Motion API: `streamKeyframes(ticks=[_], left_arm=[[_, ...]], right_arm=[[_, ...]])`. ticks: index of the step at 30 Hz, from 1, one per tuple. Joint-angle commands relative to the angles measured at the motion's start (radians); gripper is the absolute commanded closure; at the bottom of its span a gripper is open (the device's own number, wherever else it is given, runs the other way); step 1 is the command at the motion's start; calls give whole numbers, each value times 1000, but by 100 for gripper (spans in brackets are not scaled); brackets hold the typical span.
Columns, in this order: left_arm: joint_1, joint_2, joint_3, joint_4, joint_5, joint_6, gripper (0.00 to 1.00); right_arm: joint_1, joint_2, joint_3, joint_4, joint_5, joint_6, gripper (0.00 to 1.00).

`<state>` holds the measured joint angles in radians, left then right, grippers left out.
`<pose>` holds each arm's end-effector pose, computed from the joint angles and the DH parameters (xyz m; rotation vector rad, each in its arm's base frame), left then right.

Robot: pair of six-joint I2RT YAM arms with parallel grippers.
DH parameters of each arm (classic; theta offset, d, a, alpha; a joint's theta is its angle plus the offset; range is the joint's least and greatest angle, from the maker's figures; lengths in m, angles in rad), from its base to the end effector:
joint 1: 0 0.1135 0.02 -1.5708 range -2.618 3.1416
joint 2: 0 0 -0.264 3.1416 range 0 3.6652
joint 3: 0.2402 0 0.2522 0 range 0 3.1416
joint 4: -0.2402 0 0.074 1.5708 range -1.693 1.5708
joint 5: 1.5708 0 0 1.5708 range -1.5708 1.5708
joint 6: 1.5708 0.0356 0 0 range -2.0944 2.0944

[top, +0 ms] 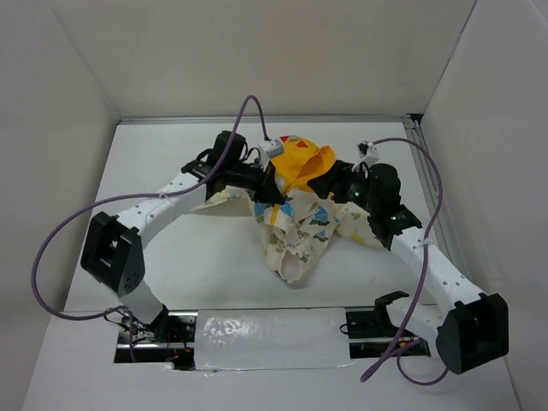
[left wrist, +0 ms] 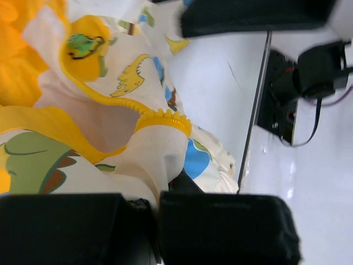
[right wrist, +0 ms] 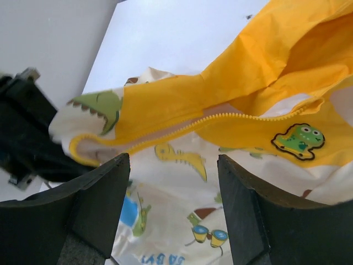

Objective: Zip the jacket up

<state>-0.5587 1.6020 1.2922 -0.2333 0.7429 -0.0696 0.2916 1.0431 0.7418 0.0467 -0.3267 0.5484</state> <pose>0.2973 -0.2142 0.3080 0.9629 1.9388 -1.1520 0.2295 0.0808 0.2991 0.0032 1.9043 0.8798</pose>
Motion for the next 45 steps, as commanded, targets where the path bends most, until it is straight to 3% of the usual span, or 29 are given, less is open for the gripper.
streamKeyframes(ticks=[1,2,4,5,6,7,11,15,16,20,25,28,32,36,42,44,45], left_arm=[[94,80,145,-97,84,-117,95],[112,140,204,-135,104,-142,95],[144,171,222,-187,150,-209,84],[151,168,185,-187,157,-226,76],[155,152,149,-182,136,-246,54],[155,107,68,-167,113,-289,46],[169,-36,-138,-213,-14,-396,41],[195,-195,-351,-255,-72,-530,28],[194,-218,-382,-236,-76,-547,1],[177,-298,-478,-190,-31,-621,1],[92,-261,-530,46,26,-751,1],[-4,-214,-510,156,-14,-844,1],[-44,-175,-510,293,-131,-973,1],[-46,-113,-464,296,-342,-992,1],[-38,-7,-366,206,-493,-977,1],[-30,19,-334,203,-498,-966,2],[-29,25,-323,204,-504,-964,4]], right_arm=[[-11,35,27,39,15,7,27],[-14,52,22,51,6,13,26],[-14,132,46,39,-3,24,26],[-14,159,62,30,-6,19,26],[-11,205,71,21,-6,19,26],[-9,224,79,25,9,16,26],[1,317,129,18,74,5,24],[27,441,282,-37,129,-34,22],[34,495,307,-41,168,-42,20],[50,631,448,-157,277,-77,17],[50,765,551,-257,408,13,17],[50,808,584,-288,457,48,17],[50,828,591,-297,456,80,17],[37,805,548,-271,425,128,18],[11,814,515,-243,356,125,19],[3,824,511,-251,344,122,22],[1,822,502,-245,344,125,31]])
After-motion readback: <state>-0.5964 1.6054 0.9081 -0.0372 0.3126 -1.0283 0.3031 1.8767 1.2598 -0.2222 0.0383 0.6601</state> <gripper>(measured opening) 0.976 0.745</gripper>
